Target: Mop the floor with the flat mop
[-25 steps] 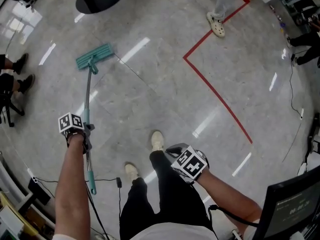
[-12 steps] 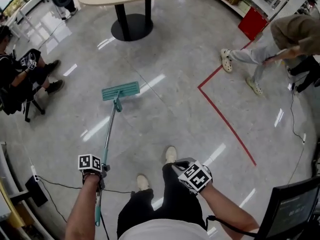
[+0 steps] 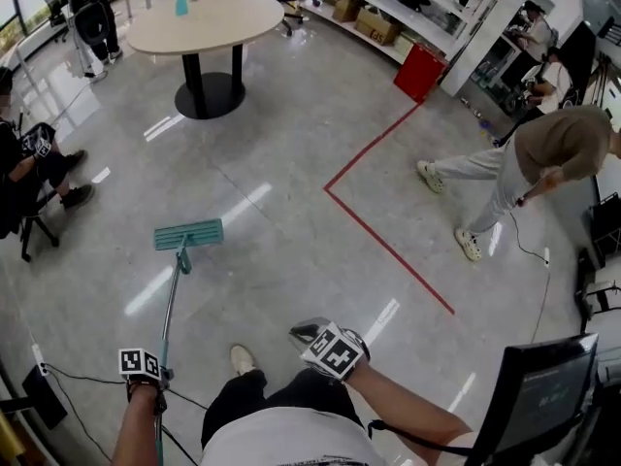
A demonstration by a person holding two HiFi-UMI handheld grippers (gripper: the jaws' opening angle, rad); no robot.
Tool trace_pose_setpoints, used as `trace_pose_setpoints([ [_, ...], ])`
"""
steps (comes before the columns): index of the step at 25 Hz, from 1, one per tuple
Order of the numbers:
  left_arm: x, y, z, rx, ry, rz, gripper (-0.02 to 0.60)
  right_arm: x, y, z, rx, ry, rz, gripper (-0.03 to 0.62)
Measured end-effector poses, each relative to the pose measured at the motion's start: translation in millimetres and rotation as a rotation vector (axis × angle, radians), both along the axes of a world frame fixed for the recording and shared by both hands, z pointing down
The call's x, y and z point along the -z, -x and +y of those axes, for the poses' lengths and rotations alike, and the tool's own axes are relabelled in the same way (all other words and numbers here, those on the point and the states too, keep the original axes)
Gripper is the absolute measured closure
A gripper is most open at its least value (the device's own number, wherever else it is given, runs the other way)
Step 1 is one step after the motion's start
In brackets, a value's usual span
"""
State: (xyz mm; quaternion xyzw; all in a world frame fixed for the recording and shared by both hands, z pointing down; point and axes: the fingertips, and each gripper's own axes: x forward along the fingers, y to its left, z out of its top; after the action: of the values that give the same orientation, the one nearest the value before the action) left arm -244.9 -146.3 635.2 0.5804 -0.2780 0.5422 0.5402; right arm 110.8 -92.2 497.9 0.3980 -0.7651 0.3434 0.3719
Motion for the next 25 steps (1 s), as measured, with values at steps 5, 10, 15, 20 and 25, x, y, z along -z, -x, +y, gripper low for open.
trace_pose_setpoints([
  [5, 10, -9, 68, -0.007, -0.022, 0.001, 0.499, 20, -19, 49, -0.022, -0.061, 0.012, 0.549],
  [10, 20, -14, 150, 0.084, -0.028, 0.01, 0.499, 19, -22, 115, 0.008, -0.081, -0.016, 0.548],
  [15, 40, -3, 228, 0.105, -0.02, -0.005, 0.499, 22, -21, 188, 0.019, -0.068, -0.026, 0.548],
  [20, 56, 27, 288, 0.095, 0.012, -0.038, 0.499, 26, -12, 237, 0.019, -0.07, -0.055, 0.548],
  [25, 56, 55, 307, 0.089, 0.012, -0.038, 0.499, 29, -4, 250, 0.007, -0.091, -0.024, 0.548],
])
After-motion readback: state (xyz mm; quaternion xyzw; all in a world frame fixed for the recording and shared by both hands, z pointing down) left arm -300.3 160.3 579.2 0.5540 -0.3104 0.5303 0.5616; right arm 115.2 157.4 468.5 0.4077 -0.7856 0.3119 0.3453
